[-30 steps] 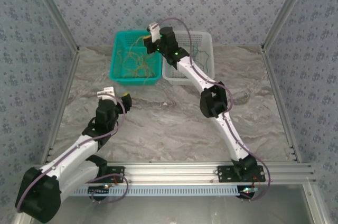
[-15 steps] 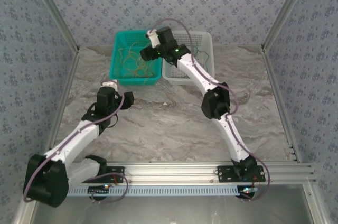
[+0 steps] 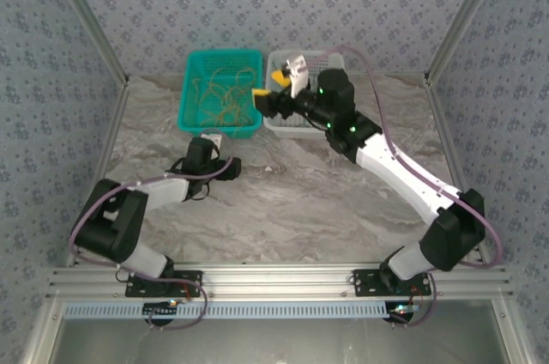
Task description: Untangle the cables
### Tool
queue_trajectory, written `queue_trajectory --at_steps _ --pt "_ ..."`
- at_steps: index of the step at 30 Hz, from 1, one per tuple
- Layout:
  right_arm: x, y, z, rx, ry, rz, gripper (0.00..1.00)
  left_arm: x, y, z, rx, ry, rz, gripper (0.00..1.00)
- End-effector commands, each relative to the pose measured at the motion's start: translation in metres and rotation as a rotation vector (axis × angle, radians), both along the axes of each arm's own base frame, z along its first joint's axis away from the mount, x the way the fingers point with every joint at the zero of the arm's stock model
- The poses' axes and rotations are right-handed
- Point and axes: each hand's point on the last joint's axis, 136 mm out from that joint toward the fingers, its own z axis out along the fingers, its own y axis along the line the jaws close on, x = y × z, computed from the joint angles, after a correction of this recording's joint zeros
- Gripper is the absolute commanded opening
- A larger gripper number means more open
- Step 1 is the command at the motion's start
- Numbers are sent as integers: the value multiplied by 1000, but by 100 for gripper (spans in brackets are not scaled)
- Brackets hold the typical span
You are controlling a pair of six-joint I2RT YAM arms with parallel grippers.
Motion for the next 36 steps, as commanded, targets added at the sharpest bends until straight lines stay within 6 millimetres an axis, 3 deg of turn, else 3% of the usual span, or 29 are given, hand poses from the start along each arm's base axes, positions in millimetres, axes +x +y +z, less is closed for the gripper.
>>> queue_trajectory --at_steps 1,2,5,9,10,13,15,17,25,28,31,36 --pt "-18 -4 9 76 -44 6 77 28 -21 18 -19 -103 -47 90" --pt "-22 -8 -1 63 -14 -3 77 31 -23 15 -15 -98 -48 90" --pt "-38 -20 -5 65 2 -9 77 39 -20 6 13 -83 -24 85" --pt "-54 -37 -3 68 -24 -43 77 41 -20 3 32 -80 -26 51" --pt "-56 -40 -2 63 -29 -53 77 40 -20 6 32 -85 -29 47" --pt "-58 -51 -5 22 -43 -89 78 38 -19 32 26 -131 -30 35" --pt "-58 -57 -9 6 -56 -118 78 38 -14 57 39 -169 -11 14" --pt "-56 -62 -13 8 -61 -143 78 38 -7 78 55 -201 12 0" --pt "-41 -75 -48 9 -3 -209 78 35 -5 166 42 -316 -13 0" --pt "-35 -81 -66 3 23 -242 78 47 -3 197 10 -385 -1 0" --pt "-30 -84 -81 8 56 -260 78 76 1 220 -21 -439 14 0" --pt "-29 -87 -93 2 90 -272 78 143 4 236 -23 -451 15 0"
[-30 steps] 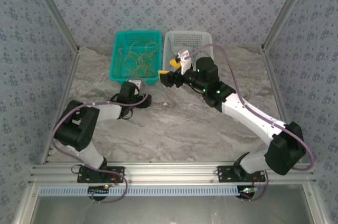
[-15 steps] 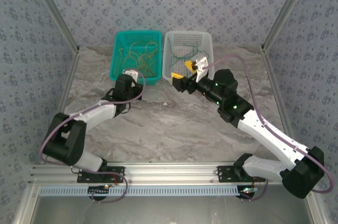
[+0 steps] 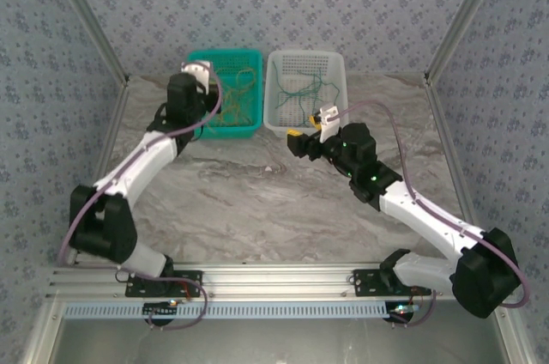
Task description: Untangle the cables
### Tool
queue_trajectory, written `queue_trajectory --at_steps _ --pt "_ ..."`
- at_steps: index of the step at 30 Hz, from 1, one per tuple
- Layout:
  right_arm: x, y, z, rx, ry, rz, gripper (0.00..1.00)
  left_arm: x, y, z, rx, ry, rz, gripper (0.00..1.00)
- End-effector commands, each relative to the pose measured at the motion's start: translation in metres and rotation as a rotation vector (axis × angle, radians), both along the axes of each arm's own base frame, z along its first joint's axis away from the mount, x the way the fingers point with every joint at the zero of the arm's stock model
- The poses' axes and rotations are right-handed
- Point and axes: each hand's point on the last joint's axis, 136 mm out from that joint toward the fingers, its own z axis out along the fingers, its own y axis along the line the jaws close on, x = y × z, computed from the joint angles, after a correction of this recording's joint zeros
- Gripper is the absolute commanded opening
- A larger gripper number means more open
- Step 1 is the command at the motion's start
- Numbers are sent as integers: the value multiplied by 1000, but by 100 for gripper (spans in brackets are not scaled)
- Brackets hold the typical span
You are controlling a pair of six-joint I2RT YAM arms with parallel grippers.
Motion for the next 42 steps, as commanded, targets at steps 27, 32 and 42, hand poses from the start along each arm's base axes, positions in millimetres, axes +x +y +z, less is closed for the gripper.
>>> queue_trajectory --at_steps 27,32,42 --pt "29 -156 -26 -8 38 -591 91 -7 50 16 -85 -90 186 87" --pt "21 -221 -43 -70 49 -843 93 -76 88 -19 22 -127 295 91" --pt "19 -286 -120 -188 122 -1032 95 -108 173 -127 99 -34 571 99"
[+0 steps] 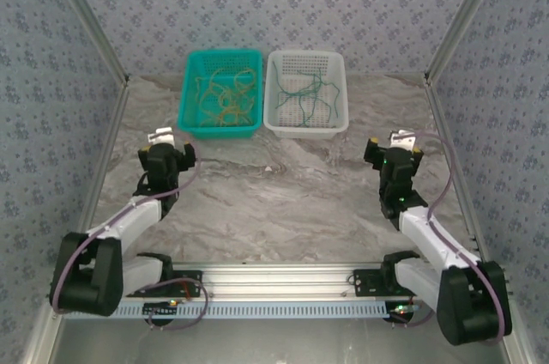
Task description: Untangle the cables
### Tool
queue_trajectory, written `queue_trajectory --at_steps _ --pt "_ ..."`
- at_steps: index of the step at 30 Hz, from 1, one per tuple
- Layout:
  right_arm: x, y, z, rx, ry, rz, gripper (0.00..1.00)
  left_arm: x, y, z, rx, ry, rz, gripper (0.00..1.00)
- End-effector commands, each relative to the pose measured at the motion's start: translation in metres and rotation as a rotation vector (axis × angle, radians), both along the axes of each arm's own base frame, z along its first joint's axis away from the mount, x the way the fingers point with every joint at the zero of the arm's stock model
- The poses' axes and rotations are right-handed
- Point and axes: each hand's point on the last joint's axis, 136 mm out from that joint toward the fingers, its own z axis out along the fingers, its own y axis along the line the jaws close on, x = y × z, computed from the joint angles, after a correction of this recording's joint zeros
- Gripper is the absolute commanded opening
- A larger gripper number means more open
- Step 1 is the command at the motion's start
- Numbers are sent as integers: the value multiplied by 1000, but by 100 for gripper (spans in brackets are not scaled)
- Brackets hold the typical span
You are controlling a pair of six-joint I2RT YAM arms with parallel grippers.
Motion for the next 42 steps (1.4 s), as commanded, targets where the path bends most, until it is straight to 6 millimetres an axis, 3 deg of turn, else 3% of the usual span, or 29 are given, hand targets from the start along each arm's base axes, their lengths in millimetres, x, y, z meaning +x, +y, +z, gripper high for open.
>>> queue_trajectory --at_steps 1,3,8,11,15,16,17,19,20,24,26,42 --pt "7 -24 -15 -6 14 -82 95 13 17 16 -41 -73 55 99" --pt "11 -29 -29 2 29 -81 95 23 8 18 6 -83 -33 99" --pt "31 -24 -43 -34 21 8 94 32 20 5 -1 -43 -40 99" --pt "44 -11 -61 -26 86 117 93 28 17 -10 -24 -71 -74 99" --pt "41 10 -70 -37 43 246 92 7 17 -19 -25 -194 -79 99" --pt "40 16 -69 -54 33 273 93 4 11 -19 -23 -212 -115 99" --pt "40 18 -70 -68 30 274 100 3 2 -21 -14 -221 -170 99" --pt "43 18 -77 -60 49 278 100 9 -21 -31 5 -199 -306 99" --pt "47 18 -80 -60 59 282 100 14 -23 -32 20 -191 -310 99" --pt "52 8 -85 30 98 280 100 38 2 -43 -2 -45 -148 99" --pt "52 8 -85 20 99 275 100 40 10 -44 -83 -37 -161 99" --pt "52 8 -85 15 99 274 100 41 6 -45 -64 -21 -168 99"
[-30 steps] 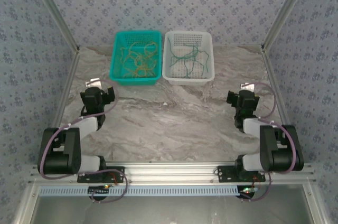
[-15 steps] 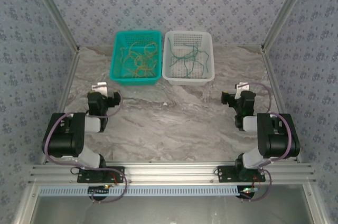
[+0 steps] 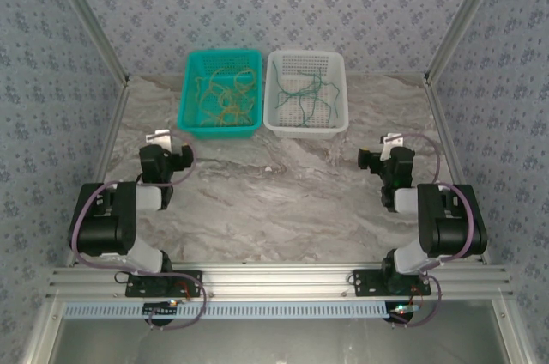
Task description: Untangle the cables
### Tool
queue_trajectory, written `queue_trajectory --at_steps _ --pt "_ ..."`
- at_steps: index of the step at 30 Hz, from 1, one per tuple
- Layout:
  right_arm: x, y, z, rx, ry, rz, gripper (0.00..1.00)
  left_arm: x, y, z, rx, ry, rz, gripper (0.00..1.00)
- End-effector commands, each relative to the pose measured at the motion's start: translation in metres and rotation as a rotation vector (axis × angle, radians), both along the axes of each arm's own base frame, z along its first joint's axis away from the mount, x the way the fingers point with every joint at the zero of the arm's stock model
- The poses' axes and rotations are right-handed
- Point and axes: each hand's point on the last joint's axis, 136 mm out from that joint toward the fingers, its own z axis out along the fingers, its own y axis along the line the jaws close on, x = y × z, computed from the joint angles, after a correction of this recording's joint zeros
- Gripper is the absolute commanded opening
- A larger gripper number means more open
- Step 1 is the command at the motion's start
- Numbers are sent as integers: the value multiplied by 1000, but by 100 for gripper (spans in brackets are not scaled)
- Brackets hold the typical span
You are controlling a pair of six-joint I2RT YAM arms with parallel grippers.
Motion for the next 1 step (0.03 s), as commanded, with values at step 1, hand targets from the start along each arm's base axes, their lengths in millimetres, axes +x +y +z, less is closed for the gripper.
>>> queue_trajectory --at_steps 1 --pt "6 1 6 9 -19 1 100 0 -2 1 -17 -2 -9 99"
